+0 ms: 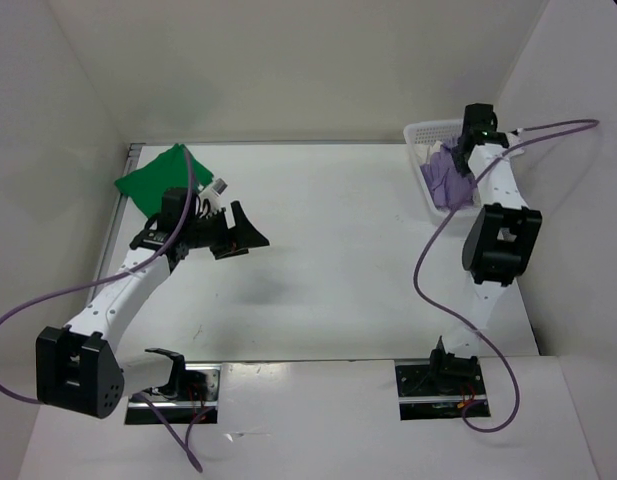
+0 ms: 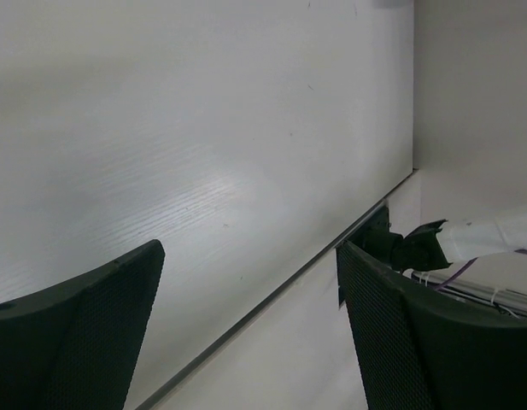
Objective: Fold and stack the t-shirts
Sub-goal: Grab crumpled tshirt from bin with the right arm
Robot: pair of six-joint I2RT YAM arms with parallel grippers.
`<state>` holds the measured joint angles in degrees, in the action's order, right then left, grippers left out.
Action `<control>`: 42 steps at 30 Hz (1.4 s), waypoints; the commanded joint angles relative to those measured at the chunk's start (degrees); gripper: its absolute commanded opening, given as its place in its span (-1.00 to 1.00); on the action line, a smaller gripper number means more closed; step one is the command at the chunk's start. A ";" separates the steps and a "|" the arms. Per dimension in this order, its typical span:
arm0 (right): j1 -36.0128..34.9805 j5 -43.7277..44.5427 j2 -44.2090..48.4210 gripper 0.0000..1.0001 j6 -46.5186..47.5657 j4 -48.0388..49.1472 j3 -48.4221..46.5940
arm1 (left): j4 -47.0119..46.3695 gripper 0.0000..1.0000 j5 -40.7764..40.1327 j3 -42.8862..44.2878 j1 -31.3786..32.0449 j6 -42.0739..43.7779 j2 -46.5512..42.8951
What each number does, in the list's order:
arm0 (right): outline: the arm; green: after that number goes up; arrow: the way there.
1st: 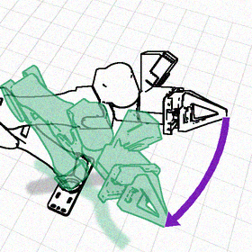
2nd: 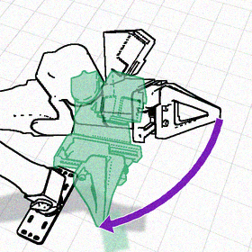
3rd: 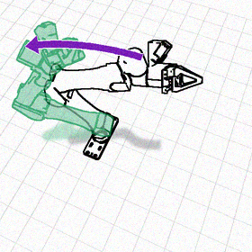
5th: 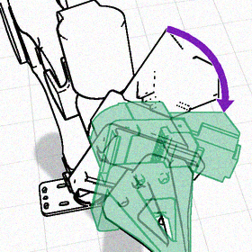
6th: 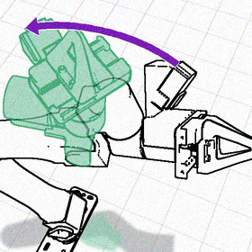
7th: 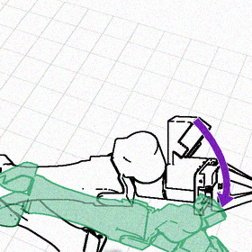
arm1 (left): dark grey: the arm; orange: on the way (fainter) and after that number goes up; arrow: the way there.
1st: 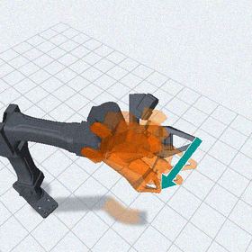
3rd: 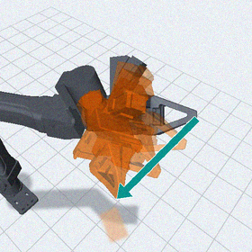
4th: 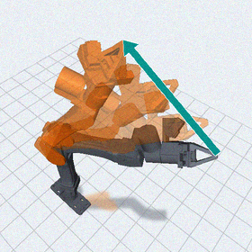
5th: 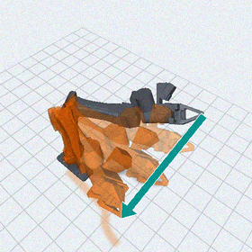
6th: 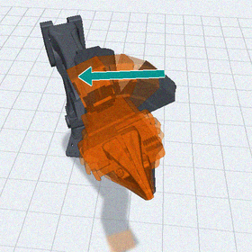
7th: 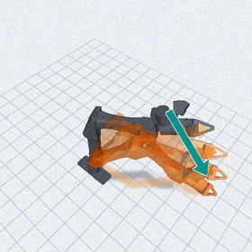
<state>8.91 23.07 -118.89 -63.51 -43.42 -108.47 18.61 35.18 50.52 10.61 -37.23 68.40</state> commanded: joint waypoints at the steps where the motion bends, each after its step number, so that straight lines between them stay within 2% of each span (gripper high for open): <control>1: 0.06 -3.90 15.68 -1.00 7.33 10.88 0.44 | -0.15 0.81 -0.63 4.75 -0.24 0.33 0.85; 4: -0.47 -11.36 25.09 -1.00 12.26 14.50 1.24 | -0.15 0.81 -0.64 7.22 -0.77 -2.31 2.08; 8: -1.69 -23.31 31.08 -1.00 14.90 13.10 -8.85 | -0.77 0.81 -2.48 7.75 -0.77 -5.30 3.14; 9: -1.70 -31.16 31.87 -1.00 14.90 13.97 -10.43 | -0.77 0.81 -3.01 7.75 -1.38 -5.83 3.14; 11: -3.98 -39.11 33.81 -1.00 11.49 17.81 -13.61 | -1.38 0.81 -4.49 6.70 -3.22 -6.89 3.67; 12: -4.77 -47.16 33.81 -1.00 10.00 19.32 -14.75 | -1.38 0.81 -5.29 6.69 -3.84 -7.76 3.67; 14: -8.89 -52.40 34.43 -1.00 5.94 23.96 -17.91 | -1.91 0.81 -6.78 5.91 -5.42 -8.55 3.67; 16: -11.62 -49.72 34.43 -1.00 8.03 20.24 -23.25 | -2.44 0.81 -7.32 5.29 -7.79 -9.52 3.67; 17: -12.24 -48.05 34.43 -1.00 11.18 16.47 -22.76 | -2.44 0.81 -7.32 5.29 -7.80 -10.05 3.67; 20: -11.63 -39.10 38.90 -0.96 17.35 14.86 -7.95 | -2.97 0.81 -6.70 5.29 -7.80 -10.05 3.67; 21: -10.76 -35.24 38.91 -0.95 18.32 14.16 -0.42 | -2.97 0.81 -6.70 5.29 -7.80 -10.05 3.67; 24: -7.07 -26.36 37.16 -0.92 20.79 15.02 10.77 | -2.27 0.81 -6.70 5.29 -7.80 -8.65 3.14; 27: -3.38 -18.61 33.65 -0.84 21.49 17.66 15.64 | -0.95 0.81 -6.70 5.29 -7.80 -6.46 2.01; 30: -0.47 -14.47 25.84 -0.75 20.00 18.80 15.65 | 0.29 0.81 -6.18 4.06 -7.80 -5.75 0.34; 33: -0.47 -9.55 18.01 -0.62 17.99 18.81 13.73 | 0.29 0.81 -5.04 2.39 -7.80 -5.04 -0.98; 37: 0.06 -4.27 7.20 -0.11 14.91 15.13 8.46 | 0.29 0.81 -2.93 0.81 -7.80 -4.51 -0.99; 38: 0.06 -3.65 3.35 -0.06 14.90 14.51 6.36 | 0.29 0.83 -2.92 0.81 -7.80 -4.51 -0.99; 42: -1.68 -1.38 -0.81 0.01 10.87 13.18 4.93 | 0.29 0.83 -1.08 0.81 -7.80 -3.99 0.23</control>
<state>8.73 15.77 -118.69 -49.21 -28.34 -100.33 19.55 31.11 51.64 2.76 -42.98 68.79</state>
